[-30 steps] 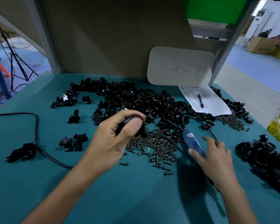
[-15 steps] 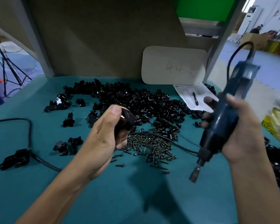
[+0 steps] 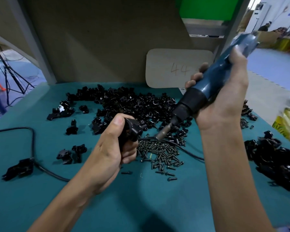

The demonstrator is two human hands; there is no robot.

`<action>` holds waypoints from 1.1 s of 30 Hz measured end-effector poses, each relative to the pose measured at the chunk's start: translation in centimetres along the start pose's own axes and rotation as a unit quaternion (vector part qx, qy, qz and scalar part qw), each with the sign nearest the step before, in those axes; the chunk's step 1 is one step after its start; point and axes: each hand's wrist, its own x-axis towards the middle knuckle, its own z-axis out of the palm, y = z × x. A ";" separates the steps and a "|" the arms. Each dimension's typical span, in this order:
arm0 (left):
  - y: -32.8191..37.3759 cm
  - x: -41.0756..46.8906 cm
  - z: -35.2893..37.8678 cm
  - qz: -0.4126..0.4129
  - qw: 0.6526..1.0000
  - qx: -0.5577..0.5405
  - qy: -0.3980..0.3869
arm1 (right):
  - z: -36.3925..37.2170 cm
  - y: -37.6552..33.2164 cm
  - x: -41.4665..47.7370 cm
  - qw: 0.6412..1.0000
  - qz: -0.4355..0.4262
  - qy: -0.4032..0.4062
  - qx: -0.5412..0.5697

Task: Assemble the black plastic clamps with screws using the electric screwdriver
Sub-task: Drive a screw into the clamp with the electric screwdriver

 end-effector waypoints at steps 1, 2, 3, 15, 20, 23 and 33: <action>0.1 0.0 0.0 -0.004 1.000 -0.010 -0.001 | -0.2 0.0 0.3 1.000 -0.008 0.000 -0.021; 0.2 0.0 0.1 -0.005 1.000 -0.015 0.000 | -0.3 0.0 0.3 0.999 -0.014 -0.007 -0.047; 0.3 0.0 0.1 -0.006 1.000 -0.018 0.001 | -0.7 -0.1 0.5 0.997 -0.019 -0.011 -0.075; -0.1 -0.2 -0.2 0.016 1.000 0.020 0.004 | 0.5 -0.4 -0.5 0.995 -0.080 -0.018 -0.051; -0.2 -0.5 -0.3 0.035 0.993 0.110 -0.006 | 1.7 -0.2 -0.6 0.993 -0.100 -0.009 -0.061; 0.2 -0.5 -0.3 0.047 0.987 0.155 0.003 | 1.8 0.1 -0.9 0.993 -0.097 -0.007 -0.063; 0.4 -0.8 0.2 0.049 0.976 0.210 0.002 | 1.9 0.4 -1.2 0.994 -0.097 0.008 -0.048</action>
